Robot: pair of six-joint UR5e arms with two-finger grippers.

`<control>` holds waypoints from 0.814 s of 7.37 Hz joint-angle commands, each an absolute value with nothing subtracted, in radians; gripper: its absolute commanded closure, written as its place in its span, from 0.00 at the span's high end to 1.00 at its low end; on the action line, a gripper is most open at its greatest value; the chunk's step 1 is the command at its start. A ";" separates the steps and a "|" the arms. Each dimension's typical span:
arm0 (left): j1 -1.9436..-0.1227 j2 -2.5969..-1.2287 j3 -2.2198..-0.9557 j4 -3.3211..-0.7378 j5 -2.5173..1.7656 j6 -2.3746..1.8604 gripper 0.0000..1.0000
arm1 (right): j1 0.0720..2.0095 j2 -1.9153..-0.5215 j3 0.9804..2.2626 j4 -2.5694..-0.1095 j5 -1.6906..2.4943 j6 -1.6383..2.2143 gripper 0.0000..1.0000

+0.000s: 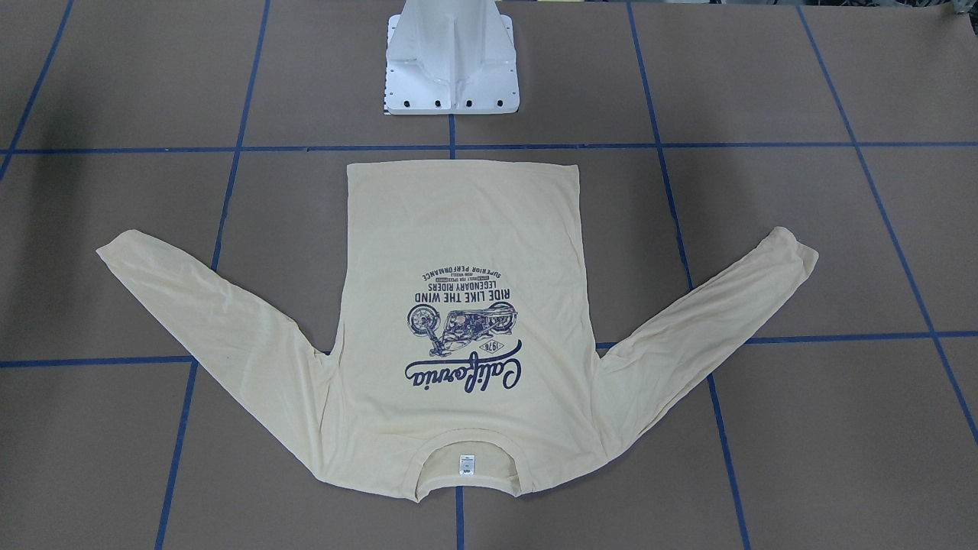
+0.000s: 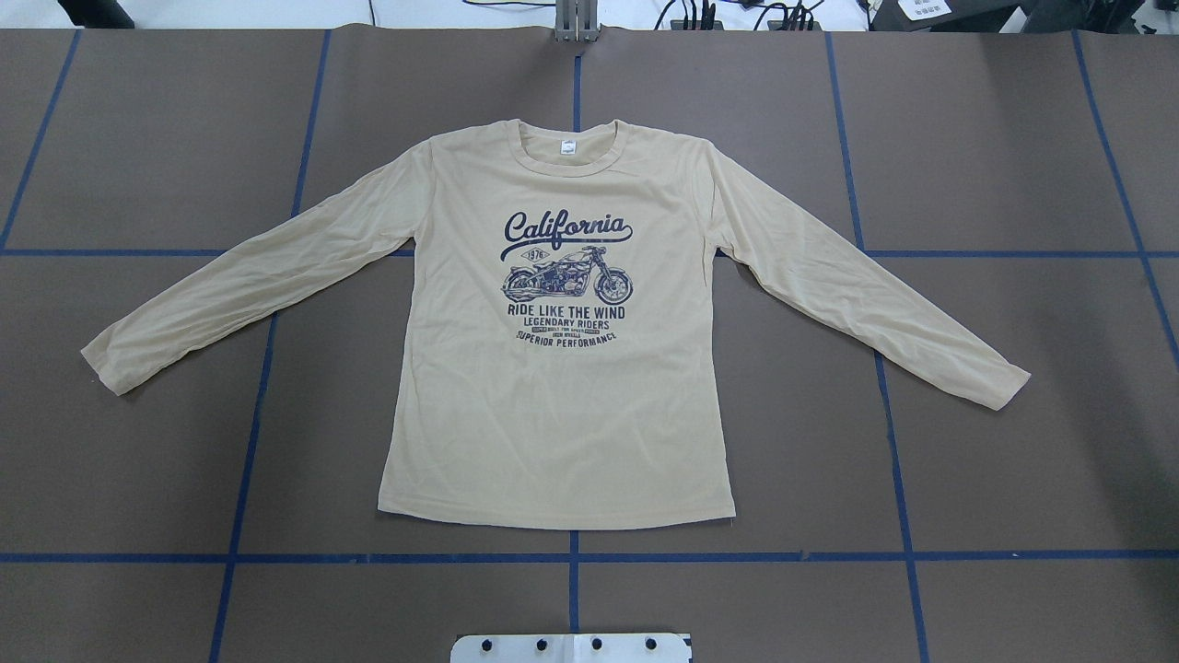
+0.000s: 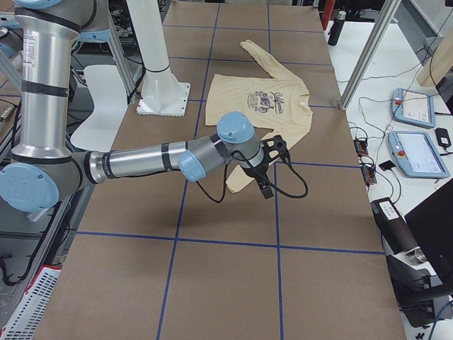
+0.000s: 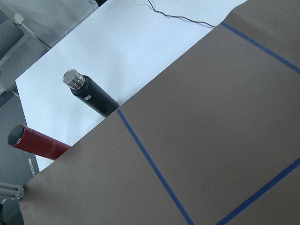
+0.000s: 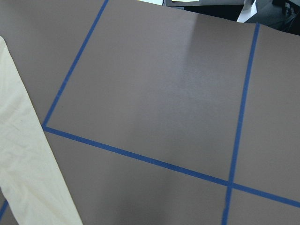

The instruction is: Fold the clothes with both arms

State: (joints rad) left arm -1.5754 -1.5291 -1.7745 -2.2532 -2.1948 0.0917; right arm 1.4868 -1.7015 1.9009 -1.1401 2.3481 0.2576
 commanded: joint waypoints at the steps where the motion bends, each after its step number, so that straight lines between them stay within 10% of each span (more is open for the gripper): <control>1: -1.575 -1.522 -1.770 -2.269 -2.264 0.063 1.00 | 1.366 -1.709 1.925 -0.955 2.362 0.632 1.00; 6: -1.574 -1.516 -1.775 -2.272 -2.266 0.072 1.00 | 0.845 -1.894 1.971 -0.708 1.836 1.036 0.99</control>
State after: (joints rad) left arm -1.5744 -1.5175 -1.7729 -2.2702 -2.2658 0.0691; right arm 0.9692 -1.8556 1.9837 -0.8085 1.9585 0.9141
